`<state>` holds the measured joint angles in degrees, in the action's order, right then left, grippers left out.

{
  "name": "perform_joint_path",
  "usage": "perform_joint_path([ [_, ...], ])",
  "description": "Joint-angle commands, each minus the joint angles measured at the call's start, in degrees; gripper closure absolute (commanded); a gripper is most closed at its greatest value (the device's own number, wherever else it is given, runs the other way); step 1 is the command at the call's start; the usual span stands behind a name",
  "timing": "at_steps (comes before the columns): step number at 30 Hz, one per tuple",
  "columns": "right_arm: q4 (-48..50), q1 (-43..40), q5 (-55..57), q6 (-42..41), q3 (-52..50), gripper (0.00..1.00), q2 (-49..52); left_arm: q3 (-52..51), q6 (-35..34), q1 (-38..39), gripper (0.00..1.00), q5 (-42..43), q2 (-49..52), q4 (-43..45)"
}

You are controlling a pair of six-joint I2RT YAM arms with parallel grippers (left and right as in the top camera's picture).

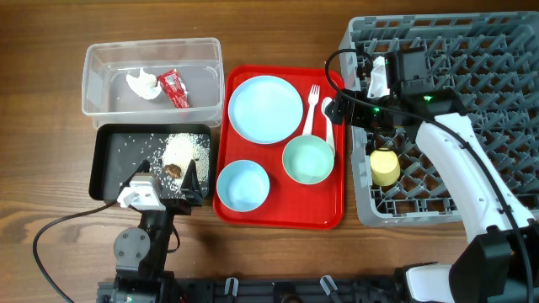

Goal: Sort waste into correct bins and load items into the dishwasher rack
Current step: 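Grasp the light-blue bowl with the right gripper and place it in the rack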

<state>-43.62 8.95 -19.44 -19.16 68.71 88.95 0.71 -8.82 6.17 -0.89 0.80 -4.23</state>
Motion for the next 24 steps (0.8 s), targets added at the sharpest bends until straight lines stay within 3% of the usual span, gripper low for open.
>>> perform_joint_path([
  [1, 0.15, -0.02, 0.11, 0.98, 0.22, 0.00, 0.74, -0.39, 0.94, -0.57, 0.00, 0.66, -0.50, 0.15],
  [3, 4.15, -0.02, -2.16, -5.16, 0.24, 0.00, 0.68, -0.39, 0.92, -0.57, 0.00, 0.66, -0.48, 0.15],
  [5, 4.02, 1.64, -14.01, 0.04, 0.46, 0.16, -1.09, -0.39, 0.94, -0.57, 0.00, 0.66, -0.48, 0.15],
  [7, -1.11, 20.98, 6.88, 0.74, 0.44, 0.12, -7.93, -0.39, 0.94, -0.57, 0.00, 0.66, -0.48, 0.15],
  [8, -0.15, 31.17, 10.29, 1.16, 0.44, 0.08, -8.22, -0.39, 0.94, -0.57, 0.00, 0.66, -0.48, 0.17],
  [9, 0.35, 35.43, 11.65, 0.85, 0.33, 0.10, -8.02, -0.39, 0.94, -0.57, 0.00, 0.66, -0.48, 0.15],
  [10, 1.42, 39.78, 14.99, -5.62, 0.17, 0.16, -7.15, -0.39, 0.94, -0.57, 0.00, 0.66, -0.48, 0.15],
  [13, 1.55, 41.05, 16.81, -16.28, 0.17, 0.34, 0.98, -0.39, 0.94, -0.57, 0.00, 0.66, -0.48, 0.15],
  [15, 1.88, 41.07, 15.98, -21.84, 0.17, 0.34, 11.74, -0.39, 0.94, -0.57, 0.00, 0.66, -0.48, 0.17],
  [16, 2.01, 41.03, 15.96, -24.96, 0.17, 0.41, 15.65, -0.39, 0.94, -0.57, 0.00, 0.66, -0.48, 0.15],
  [18, 2.67, 40.98, 13.92, -26.43, 0.20, 0.68, 18.03, -0.39, 0.92, -0.57, 0.00, 0.66, -0.48, 0.15],
  [19, 2.45, 40.89, 13.92, -26.45, 0.20, 0.86, 17.59, -0.39, 0.94, -0.57, 0.00, 0.66, -0.48, 0.15],
  [20, 1.66, 40.68, 14.71, -26.47, 0.24, 0.96, 16.35, -0.39, 0.94, -0.57, 0.00, 0.66, -0.48, 0.15],
  [23, -3.76, 40.59, 29.11, -26.47, 0.24, 0.96, 4.20, -0.39, 0.94, -0.57, 0.00, 0.66, -0.48, 0.15],
  [24, -4.48, 40.59, 35.34, -17.90, 0.24, 0.96, -5.77, -0.39, 0.94, -0.57, 0.00, 0.66, -0.48, 0.15],
])
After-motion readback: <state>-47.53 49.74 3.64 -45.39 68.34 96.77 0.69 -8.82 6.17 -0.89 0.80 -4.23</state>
